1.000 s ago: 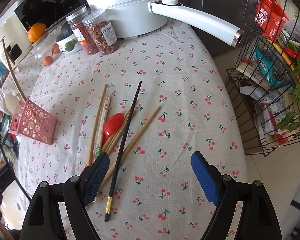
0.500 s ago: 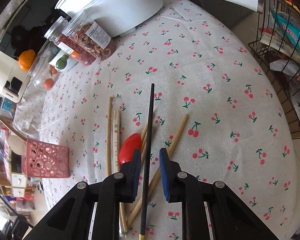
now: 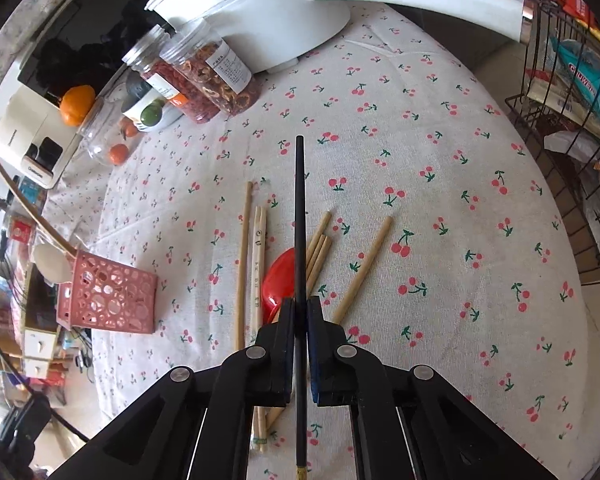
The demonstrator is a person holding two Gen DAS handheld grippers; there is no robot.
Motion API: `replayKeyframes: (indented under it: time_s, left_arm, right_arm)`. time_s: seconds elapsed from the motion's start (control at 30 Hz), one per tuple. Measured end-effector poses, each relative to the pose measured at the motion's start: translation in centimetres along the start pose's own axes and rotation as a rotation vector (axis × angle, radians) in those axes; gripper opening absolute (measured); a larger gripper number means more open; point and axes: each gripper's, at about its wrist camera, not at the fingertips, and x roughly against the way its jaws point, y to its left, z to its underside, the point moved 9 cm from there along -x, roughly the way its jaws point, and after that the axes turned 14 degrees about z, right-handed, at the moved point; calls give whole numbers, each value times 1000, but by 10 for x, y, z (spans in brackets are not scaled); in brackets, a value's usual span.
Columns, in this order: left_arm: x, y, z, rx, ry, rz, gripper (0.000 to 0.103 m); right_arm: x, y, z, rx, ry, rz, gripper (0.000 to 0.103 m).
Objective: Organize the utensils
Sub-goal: 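Drop the black chopstick into the basket with the left tool while the right tool carries its chopstick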
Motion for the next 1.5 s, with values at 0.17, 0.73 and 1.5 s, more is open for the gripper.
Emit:
replayKeyframes:
  time_s: [0.17, 0.73, 1.5]
  left_arm:
    - [13, -6, -4, -9, -43, -3, 6]
    - [67, -16, -34, -36, -276, 13, 6]
    - [130, 44, -82, 77, -581, -129, 6]
  right_arm:
    - [50, 0, 10, 25, -105, -28, 6]
    - [166, 17, 23, 134, -438, -65, 6]
    - [201, 76, 14, 186, -516, -184, 6]
